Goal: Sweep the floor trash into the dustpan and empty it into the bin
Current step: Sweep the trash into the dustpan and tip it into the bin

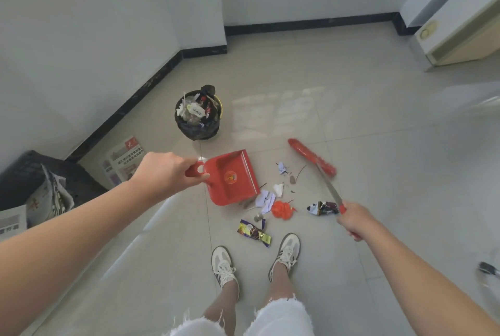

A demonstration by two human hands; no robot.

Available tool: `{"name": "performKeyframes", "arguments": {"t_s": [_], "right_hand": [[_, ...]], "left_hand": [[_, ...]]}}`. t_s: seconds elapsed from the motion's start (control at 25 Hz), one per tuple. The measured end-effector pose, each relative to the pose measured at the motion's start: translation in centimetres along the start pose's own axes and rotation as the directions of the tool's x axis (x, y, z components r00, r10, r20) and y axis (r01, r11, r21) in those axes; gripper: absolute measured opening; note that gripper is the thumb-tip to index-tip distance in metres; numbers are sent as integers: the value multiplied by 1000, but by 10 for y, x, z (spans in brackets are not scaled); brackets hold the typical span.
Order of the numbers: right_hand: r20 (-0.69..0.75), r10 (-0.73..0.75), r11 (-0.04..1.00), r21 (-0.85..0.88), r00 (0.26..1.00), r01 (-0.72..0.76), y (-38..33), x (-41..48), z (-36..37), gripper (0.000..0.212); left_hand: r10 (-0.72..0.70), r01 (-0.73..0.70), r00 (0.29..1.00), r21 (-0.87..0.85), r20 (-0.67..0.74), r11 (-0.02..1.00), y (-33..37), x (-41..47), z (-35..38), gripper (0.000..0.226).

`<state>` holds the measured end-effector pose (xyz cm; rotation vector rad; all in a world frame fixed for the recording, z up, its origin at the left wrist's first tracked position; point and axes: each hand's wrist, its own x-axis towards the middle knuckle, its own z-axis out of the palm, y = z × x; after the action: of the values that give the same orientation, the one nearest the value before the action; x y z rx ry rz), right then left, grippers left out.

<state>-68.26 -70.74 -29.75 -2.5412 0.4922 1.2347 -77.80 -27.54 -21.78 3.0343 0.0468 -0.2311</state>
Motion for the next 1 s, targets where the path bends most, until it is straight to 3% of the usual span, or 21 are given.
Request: {"name": "performKeyframes", "arguments": {"t_s": [0.12, 0.24, 0.36, 0.6, 0.8, 1.0], "right_hand": [[54, -10, 997, -70, 998, 14, 13, -9, 23, 53], [114, -49, 989, -132, 992, 64, 43, -61, 50, 78], [169, -56, 980, -181, 984, 87, 50, -101, 59, 80], [150, 52, 981, 175, 987, -79, 43, -113, -3, 67], [87, 112, 939, 316, 990, -134, 63, -129, -34, 57], [136, 194, 857, 459, 972, -235, 93, -119, -40, 36]], "left_hand": [[6, -8, 999, -30, -53, 1000, 0, -1, -1, 52], [-47, 47, 999, -87, 7, 995, 4, -2, -9, 42], [-10, 13, 996, -24, 92, 1000, 3, -9, -14, 44], [74, -76, 986, 9, 148, 997, -28, -20, -29, 47], [105, -113, 981, 40, 163, 993, -43, -51, -25, 55], [65, -81, 989, 117, 131, 990, -49, -79, -2, 47]]}}
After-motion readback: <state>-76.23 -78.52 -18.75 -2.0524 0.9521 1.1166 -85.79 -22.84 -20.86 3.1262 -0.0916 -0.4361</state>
